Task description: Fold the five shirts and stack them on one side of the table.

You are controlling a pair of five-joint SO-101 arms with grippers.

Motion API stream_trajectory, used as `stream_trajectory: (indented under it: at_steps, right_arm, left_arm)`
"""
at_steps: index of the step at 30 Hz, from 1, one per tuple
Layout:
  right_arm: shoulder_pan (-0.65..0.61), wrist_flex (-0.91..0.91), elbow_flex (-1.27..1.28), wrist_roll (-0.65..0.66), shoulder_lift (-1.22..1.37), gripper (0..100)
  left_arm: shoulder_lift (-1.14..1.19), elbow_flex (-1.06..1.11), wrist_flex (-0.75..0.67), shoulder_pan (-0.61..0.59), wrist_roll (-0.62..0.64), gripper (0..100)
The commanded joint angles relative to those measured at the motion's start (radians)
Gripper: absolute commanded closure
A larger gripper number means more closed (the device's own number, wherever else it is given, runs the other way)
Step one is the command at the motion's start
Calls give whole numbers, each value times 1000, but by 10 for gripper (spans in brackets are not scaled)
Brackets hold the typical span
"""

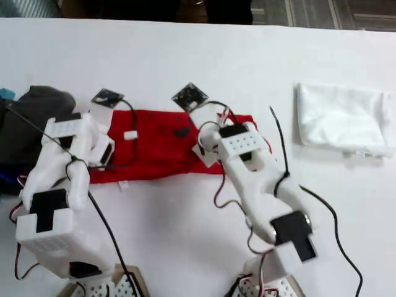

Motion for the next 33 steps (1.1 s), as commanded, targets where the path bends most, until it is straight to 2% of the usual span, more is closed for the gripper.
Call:
stream_trajectory:
  at_steps: [1,5,11,18,24,33]
  right_arm:
    - [2,-2,-163,-9,70,978]
    - [10,108,-273,-9,137,978]
    - [74,424,-404,-5,36,978]
    - [216,499,-407,-3,-54,978]
    - [237,412,-299,-3,13,978]
    - [395,153,-287,-3,188,978]
  left_arm:
    - [6,5,-28,-21,-5,908]
    - [6,5,-28,-21,-5,908]
    - [6,5,-28,-21,-5,908]
    - [6,5,-28,-21,-6,908]
    - [6,5,-28,-21,-6,908]
    - [6,7,-28,-21,-6,908]
